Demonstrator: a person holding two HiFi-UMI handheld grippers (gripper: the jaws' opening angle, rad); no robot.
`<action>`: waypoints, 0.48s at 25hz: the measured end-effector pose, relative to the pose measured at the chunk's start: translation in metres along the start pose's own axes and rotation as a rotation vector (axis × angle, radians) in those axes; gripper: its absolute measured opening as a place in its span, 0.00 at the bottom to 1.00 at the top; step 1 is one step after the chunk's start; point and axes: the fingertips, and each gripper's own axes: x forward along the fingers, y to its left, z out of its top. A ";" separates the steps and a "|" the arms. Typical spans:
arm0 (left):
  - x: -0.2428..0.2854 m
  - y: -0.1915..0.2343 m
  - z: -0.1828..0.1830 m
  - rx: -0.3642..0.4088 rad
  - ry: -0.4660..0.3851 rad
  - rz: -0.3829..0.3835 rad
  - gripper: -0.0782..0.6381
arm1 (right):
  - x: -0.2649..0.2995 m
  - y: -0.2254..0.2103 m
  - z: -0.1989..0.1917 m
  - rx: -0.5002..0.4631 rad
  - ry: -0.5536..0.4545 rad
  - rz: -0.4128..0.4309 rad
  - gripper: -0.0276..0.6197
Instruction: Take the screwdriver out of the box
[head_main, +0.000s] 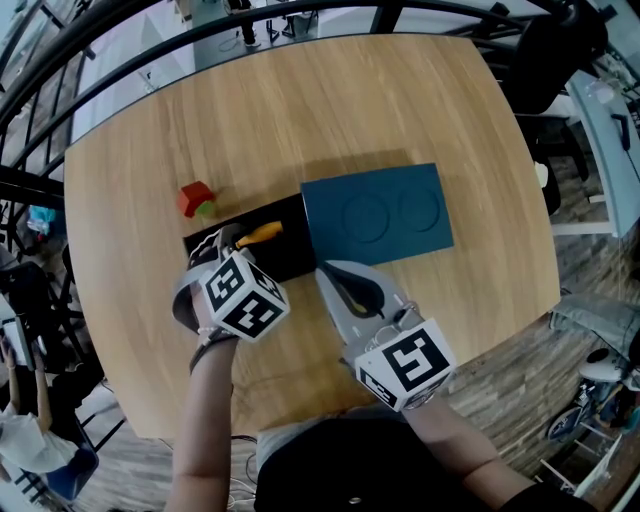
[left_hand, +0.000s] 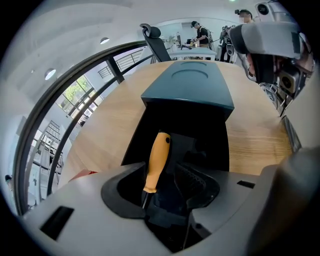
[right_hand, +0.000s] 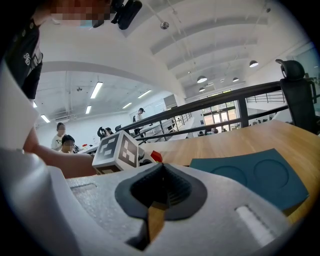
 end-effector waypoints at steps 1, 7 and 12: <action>0.002 0.000 0.000 0.001 0.002 -0.004 0.35 | 0.000 -0.001 0.000 0.000 0.000 -0.002 0.04; 0.004 -0.002 0.002 0.008 0.013 -0.036 0.34 | 0.000 -0.004 -0.001 0.005 0.003 -0.005 0.04; 0.005 0.002 0.001 0.055 0.029 0.000 0.32 | 0.002 -0.003 -0.004 0.005 0.004 -0.007 0.04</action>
